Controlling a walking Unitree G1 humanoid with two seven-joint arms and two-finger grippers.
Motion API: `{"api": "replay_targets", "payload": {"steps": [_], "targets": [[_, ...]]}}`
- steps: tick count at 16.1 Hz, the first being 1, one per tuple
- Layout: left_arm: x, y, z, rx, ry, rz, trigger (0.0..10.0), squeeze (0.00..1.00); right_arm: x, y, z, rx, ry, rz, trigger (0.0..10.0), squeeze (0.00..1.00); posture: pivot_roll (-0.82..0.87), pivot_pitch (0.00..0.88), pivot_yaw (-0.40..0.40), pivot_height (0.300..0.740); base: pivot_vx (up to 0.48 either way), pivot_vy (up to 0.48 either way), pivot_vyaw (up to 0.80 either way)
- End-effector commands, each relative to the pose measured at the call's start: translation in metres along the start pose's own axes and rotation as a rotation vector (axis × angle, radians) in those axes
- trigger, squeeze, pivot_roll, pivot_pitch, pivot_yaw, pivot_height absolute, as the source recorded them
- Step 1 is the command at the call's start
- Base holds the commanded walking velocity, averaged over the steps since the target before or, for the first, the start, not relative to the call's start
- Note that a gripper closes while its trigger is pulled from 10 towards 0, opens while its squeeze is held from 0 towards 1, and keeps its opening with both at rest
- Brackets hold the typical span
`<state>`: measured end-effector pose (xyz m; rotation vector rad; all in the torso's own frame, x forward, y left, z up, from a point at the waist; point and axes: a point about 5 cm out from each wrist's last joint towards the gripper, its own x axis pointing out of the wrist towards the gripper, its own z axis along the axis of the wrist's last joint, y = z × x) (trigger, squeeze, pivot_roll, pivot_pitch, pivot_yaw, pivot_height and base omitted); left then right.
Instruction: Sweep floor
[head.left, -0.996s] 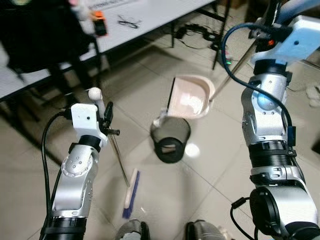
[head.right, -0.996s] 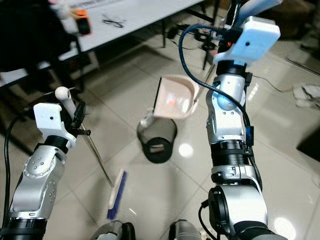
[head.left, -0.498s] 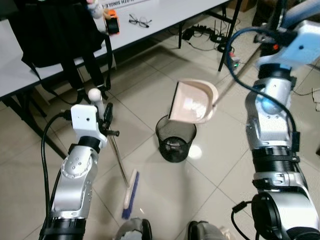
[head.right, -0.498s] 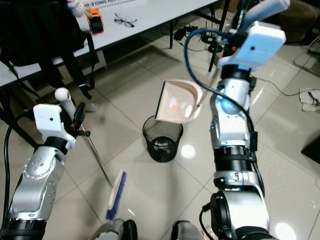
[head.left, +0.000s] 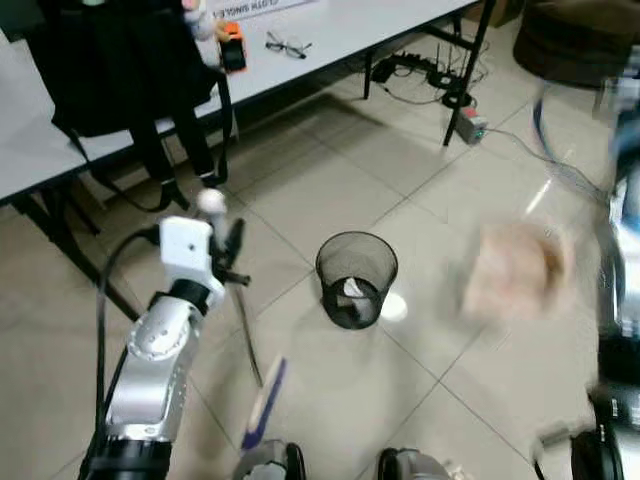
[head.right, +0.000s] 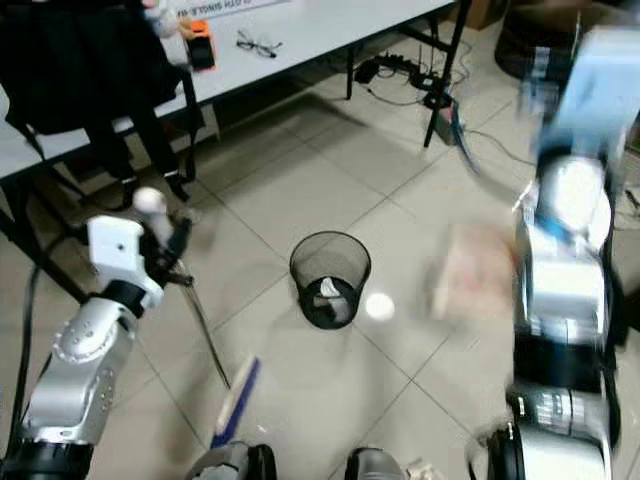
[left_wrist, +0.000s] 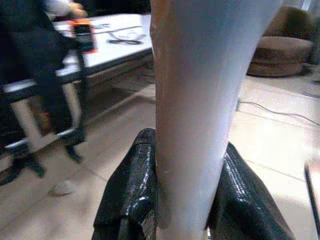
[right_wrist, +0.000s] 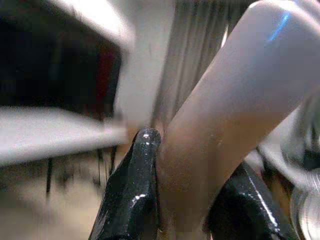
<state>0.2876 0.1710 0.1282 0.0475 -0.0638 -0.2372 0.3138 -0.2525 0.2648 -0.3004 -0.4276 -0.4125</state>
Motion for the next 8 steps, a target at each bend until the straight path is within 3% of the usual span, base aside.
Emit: {"api": "replay_targets", "payload": {"steps": [1, 2, 4, 8], "targets": [[0.001, -0.002, 0.000, 0.003, 0.006, -0.032, 10.0, 0.00, -0.008, 0.003, -0.001, 0.042, 0.041, 0.031, 10.0, 0.00, -0.11, 0.070, 0.074, 0.740, 0.000, 0.000, 0.00], [0.002, -0.002, 0.000, 0.004, 0.003, -0.031, 10.0, 0.00, -0.021, 0.007, -0.013, 0.046, 0.109, 0.048, 10.0, 0.00, -0.11, 0.075, 0.075, 0.740, 0.000, 0.000, 0.00], [0.003, -0.001, 0.002, 0.013, 0.002, -0.025, 10.0, 0.00, -0.054, 0.018, -0.036, 0.024, 0.242, 0.060, 10.0, 0.00, -0.10, 0.076, 0.073, 0.740, 0.000, 0.000, -0.80], [0.002, 0.006, 0.007, 0.028, -0.010, 0.003, 10.0, 0.00, -0.064, 0.024, -0.038, 0.027, 0.262, 0.025, 10.0, 0.00, -0.08, 0.076, 0.059, 0.740, 0.000, 0.000, -0.80]]}}
